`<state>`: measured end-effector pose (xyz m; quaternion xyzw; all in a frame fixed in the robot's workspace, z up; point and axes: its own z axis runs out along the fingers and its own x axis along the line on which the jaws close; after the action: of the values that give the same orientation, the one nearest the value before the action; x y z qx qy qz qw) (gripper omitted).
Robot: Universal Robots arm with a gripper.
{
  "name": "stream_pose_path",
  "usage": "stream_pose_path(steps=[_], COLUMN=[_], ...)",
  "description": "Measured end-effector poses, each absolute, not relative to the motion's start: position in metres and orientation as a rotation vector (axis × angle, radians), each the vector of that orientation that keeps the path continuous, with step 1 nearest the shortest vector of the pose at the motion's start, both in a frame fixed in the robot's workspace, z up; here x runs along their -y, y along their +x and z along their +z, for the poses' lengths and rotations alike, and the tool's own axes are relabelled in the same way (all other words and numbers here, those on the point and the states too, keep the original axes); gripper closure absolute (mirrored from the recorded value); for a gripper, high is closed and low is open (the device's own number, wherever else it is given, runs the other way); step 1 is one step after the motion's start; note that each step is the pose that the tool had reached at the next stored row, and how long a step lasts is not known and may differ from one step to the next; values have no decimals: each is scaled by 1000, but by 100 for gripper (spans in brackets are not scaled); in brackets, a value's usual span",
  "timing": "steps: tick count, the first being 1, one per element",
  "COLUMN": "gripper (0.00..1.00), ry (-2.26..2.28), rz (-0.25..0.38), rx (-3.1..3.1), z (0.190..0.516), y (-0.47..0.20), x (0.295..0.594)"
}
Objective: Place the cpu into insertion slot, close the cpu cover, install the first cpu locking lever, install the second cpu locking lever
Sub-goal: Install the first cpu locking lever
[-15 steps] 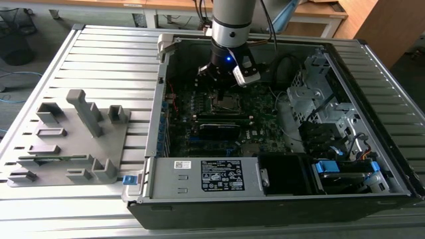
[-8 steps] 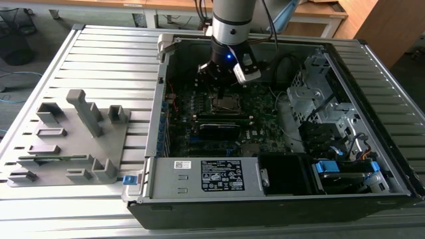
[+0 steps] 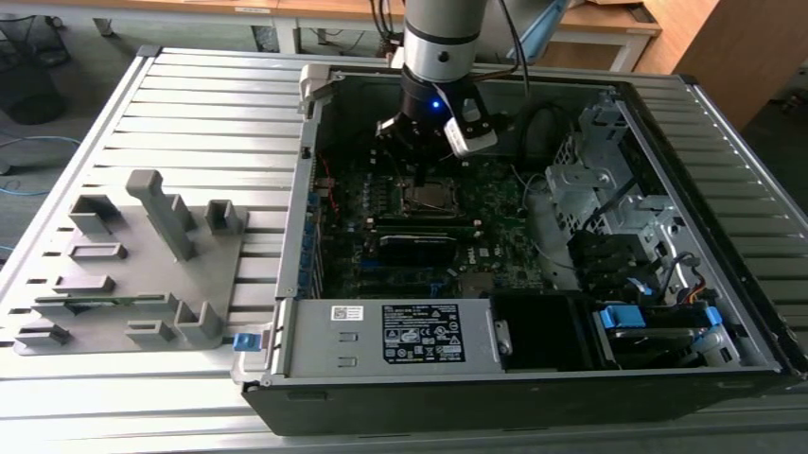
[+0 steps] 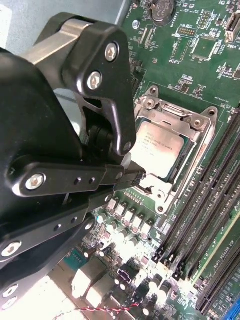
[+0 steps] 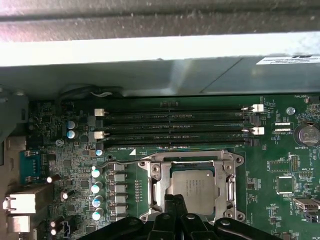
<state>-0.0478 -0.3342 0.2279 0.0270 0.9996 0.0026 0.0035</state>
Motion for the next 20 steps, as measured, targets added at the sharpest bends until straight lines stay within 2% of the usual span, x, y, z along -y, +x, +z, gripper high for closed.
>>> stream_pose_path(steps=[20], gripper=[89], ry=[85], rz=[8], rx=[-3133], z=[227], y=[-57], x=[334])
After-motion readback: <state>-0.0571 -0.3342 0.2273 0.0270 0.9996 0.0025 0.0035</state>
